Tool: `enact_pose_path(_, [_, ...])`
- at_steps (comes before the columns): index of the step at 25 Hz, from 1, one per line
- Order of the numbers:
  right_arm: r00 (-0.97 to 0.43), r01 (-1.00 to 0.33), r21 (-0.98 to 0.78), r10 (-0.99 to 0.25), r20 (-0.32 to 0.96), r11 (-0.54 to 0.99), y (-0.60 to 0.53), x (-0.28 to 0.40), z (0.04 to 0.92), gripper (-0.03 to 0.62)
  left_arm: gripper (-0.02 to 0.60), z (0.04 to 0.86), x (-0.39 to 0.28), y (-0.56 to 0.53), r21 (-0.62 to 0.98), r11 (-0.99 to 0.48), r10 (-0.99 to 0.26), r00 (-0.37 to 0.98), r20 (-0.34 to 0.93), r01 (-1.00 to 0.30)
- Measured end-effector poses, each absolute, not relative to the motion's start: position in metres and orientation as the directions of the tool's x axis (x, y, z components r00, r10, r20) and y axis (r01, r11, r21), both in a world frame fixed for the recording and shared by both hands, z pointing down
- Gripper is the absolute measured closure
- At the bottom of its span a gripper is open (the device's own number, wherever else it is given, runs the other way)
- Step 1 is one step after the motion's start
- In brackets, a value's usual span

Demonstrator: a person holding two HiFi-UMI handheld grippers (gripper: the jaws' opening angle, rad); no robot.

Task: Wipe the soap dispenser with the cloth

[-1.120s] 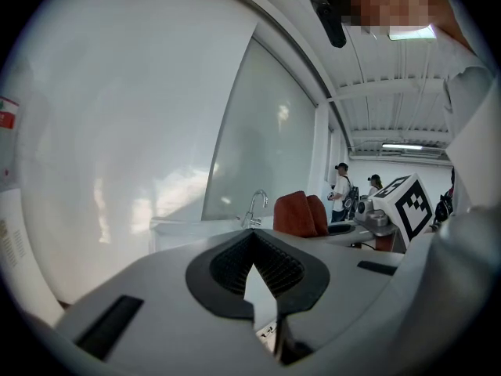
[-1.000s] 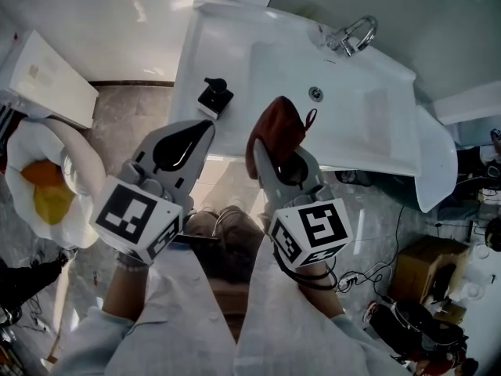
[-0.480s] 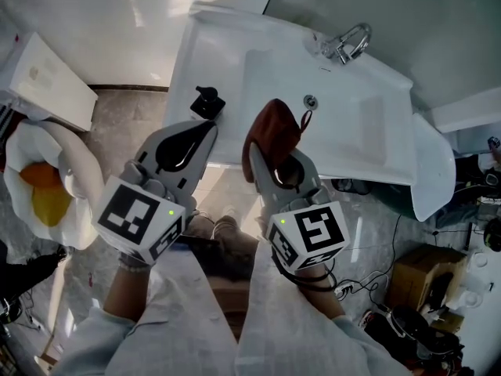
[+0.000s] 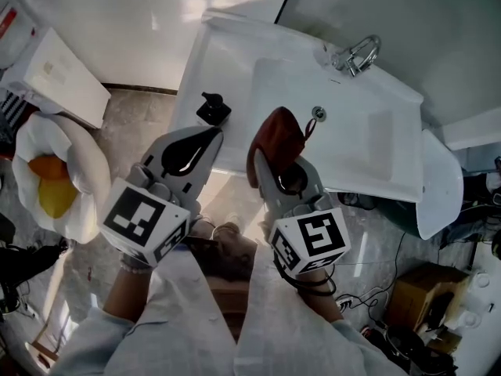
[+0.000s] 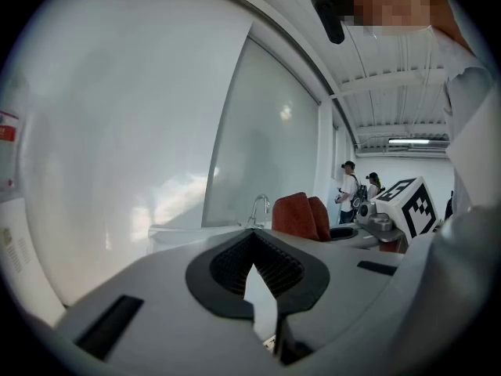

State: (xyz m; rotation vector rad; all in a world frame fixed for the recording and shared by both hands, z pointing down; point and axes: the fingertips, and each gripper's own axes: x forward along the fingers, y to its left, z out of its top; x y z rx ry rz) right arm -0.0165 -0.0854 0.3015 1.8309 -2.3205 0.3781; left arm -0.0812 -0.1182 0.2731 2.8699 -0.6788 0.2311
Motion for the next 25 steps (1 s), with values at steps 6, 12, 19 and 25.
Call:
enact_pose_path(6, [-0.262,-0.965,-0.088,-0.921,0.289,0.247,-0.086,-0.016,0.303,0.539,0.577,0.273,-0.078,-0.119,0.142,-0.872,-0.438,0.877,0.195,-0.468])
enact_pose_path(12, [-0.266,-0.964,-0.085,-0.92,0.287,0.252,-0.085,-0.015,0.302,0.539,0.577,0.274,-0.078,-0.117,0.146,-0.868,-0.445,0.874,0.194,-0.474])
enact_pose_path(19, [-0.267,-0.964,-0.095,-0.915,0.302,0.249,-0.082,-0.011,0.306,0.539,0.577,0.275,-0.073,-0.116,0.151,-0.87,-0.44,0.877,0.194,-0.469])
enact_pose_path(25, [-0.282,-0.959,-0.107,-0.91,0.304,0.261,-0.081,-0.011,0.308,0.539,0.577,0.274,-0.071,-0.113,0.144,-0.87,-0.442,0.875,0.197,-0.472])
